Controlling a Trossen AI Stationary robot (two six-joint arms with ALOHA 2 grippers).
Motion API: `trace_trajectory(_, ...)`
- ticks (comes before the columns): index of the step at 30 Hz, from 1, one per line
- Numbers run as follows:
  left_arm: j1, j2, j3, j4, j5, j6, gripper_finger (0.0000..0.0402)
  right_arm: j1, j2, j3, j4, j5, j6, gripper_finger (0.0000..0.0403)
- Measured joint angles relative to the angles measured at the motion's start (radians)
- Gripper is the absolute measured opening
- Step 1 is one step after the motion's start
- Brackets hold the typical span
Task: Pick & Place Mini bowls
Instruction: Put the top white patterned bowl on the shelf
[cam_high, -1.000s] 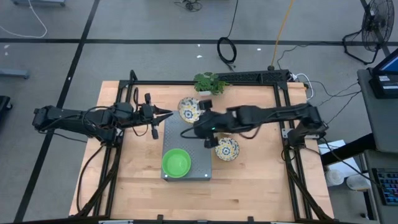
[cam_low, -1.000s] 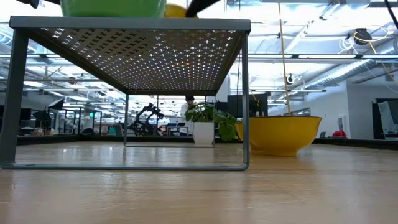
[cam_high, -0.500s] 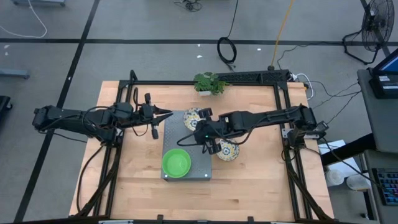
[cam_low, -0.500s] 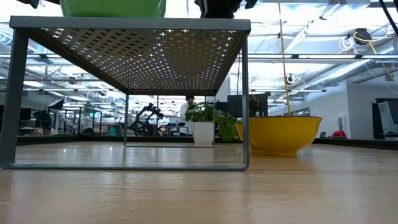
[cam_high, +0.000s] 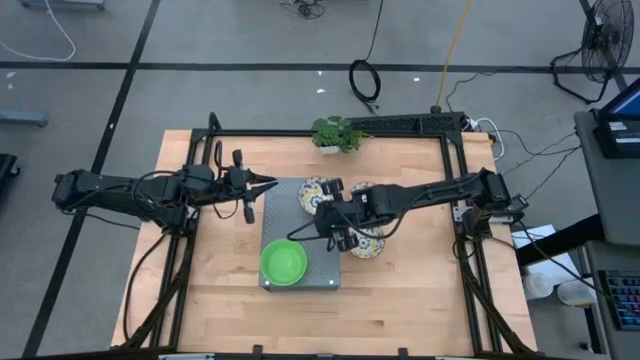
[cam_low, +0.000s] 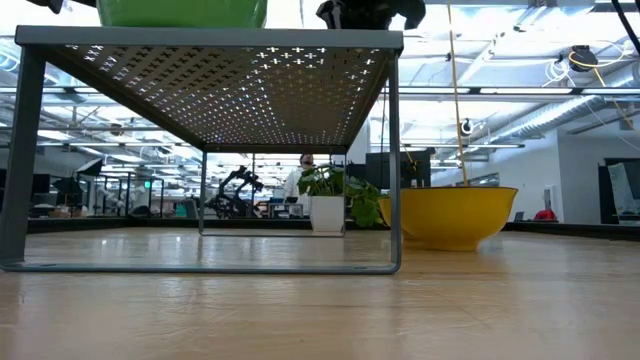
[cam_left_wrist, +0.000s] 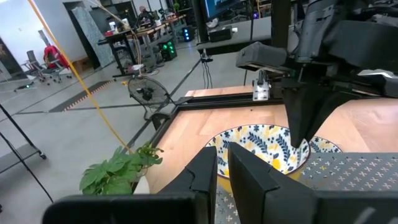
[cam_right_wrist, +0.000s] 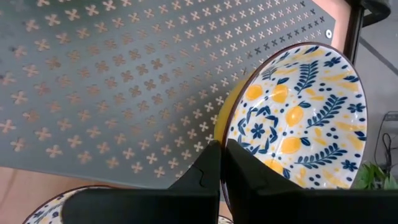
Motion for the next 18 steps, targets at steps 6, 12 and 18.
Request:
trace_trajectory(6,0.0,0.0,0.0,0.0,0.0,0.0,0.0047,0.006,0.0,0.0,0.0,-0.005,0.019,0.0001)
trace_trajectory(12,0.0,0.0,0.0,-0.002,0.0,-0.001,0.0047,0.006,0.002,-0.001,0.0,-0.016,0.044,0.0025)
trace_trajectory(18,0.0,0.0,0.0,-0.003,0.0,-0.001,0.0047,0.006,0.002,-0.001,0.011,-0.011,0.065,0.0056)
